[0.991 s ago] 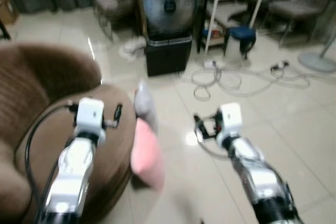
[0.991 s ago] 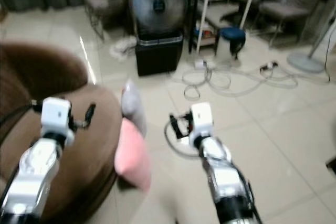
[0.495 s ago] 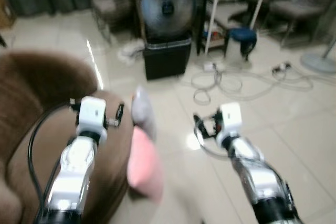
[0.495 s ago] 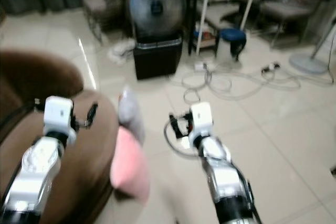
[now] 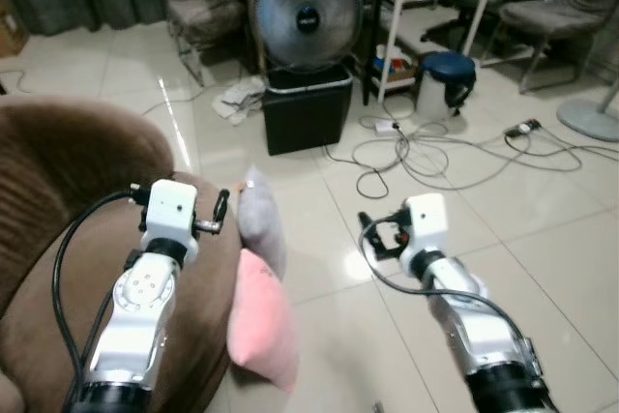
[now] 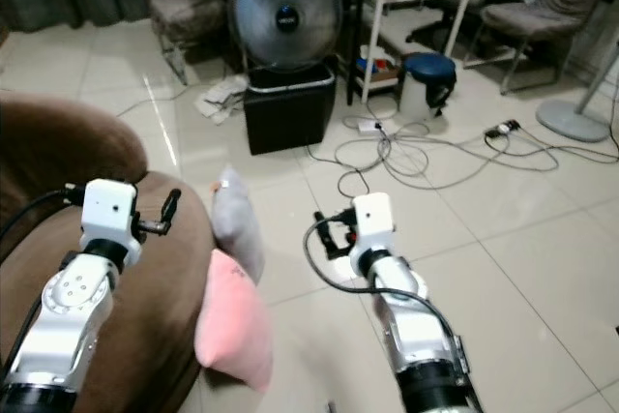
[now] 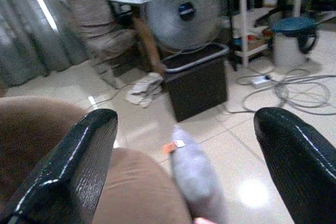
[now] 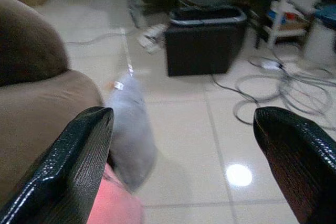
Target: Move the pillow to the sofa from floor
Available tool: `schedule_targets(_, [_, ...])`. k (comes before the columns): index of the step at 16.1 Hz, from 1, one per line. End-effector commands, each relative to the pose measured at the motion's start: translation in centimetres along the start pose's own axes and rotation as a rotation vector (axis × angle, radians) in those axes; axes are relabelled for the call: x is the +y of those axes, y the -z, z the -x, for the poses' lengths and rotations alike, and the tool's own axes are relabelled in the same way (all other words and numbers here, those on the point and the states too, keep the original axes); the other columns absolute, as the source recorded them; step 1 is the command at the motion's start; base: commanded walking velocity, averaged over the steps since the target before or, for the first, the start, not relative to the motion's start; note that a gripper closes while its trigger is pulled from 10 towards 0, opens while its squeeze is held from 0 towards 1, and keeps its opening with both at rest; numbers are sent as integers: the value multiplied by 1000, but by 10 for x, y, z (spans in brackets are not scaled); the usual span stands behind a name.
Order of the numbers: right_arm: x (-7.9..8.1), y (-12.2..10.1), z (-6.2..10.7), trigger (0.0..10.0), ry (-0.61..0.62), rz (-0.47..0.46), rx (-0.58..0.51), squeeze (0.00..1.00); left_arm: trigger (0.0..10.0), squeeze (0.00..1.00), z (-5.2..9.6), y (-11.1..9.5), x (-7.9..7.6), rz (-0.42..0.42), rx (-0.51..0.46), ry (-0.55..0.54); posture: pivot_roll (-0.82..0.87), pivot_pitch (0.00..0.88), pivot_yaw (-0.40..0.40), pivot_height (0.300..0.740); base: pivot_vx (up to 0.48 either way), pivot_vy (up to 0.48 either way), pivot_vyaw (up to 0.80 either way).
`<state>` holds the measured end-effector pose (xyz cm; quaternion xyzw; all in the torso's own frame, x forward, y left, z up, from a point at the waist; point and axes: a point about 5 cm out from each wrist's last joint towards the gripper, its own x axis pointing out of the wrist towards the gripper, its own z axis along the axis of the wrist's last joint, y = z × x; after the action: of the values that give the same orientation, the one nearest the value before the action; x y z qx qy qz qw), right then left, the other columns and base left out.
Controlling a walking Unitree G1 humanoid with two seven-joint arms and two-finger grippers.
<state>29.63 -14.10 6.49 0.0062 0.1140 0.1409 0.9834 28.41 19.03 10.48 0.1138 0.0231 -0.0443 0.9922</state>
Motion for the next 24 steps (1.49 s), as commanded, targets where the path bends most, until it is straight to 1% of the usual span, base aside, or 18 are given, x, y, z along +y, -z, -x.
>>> schedule_targets(1, [-2, -1, 1, 10000, 12, -8, -1, 0, 10000, 0, -1, -1, -2, -14, -2, 14, 44, 0, 18, 740, 0, 0, 0])
schedule_targets(4, [-2, 0, 0, 10000, 18, -22, 7, 0, 10000, 0, -1, -1, -2, -13, -6, 19, 44, 0, 18, 740, 0, 0, 0])
schedule_targets(6, [-2, 1, 0, 10000, 18, -26, 6, 0, 10000, 0, -2, -2, -3, -15, -9, 22, 44, 0, 18, 740, 0, 120, -734])
schedule_targets(10, [-2, 1, 1, 10000, 22, -32, 2, 0, 10000, 0, -2, -1, -4, -19, -9, 33, 41, 0, 21, 740, 0, 312, -770])
schedule_targets(13, [-2, 2, 1, 10000, 23, -25, 3, 0, 10000, 0, -2, -1, -4, -23, -9, 39, 39, 0, 26, 740, 0, 410, 0])
schedule_targets(15, [-2, 2, 1, 10000, 24, -23, 2, 0, 10000, 0, -2, -1, -5, -46, -7, 47, 39, 0, 26, 740, 0, 0, 0])
schedule_targets(18, [-2, 2, 1, 10000, 27, -26, 3, 0, 10000, 0, -2, -1, -5, -34, -9, 49, 41, 0, 30, 740, 0, 0, 0])
schedule_targets(24, [-2, 3, 1, 10000, 32, -28, 4, 0, 10000, 0, -3, -2, -4, -28, -11, 49, 40, 0, 32, 740, 0, 416, 0])
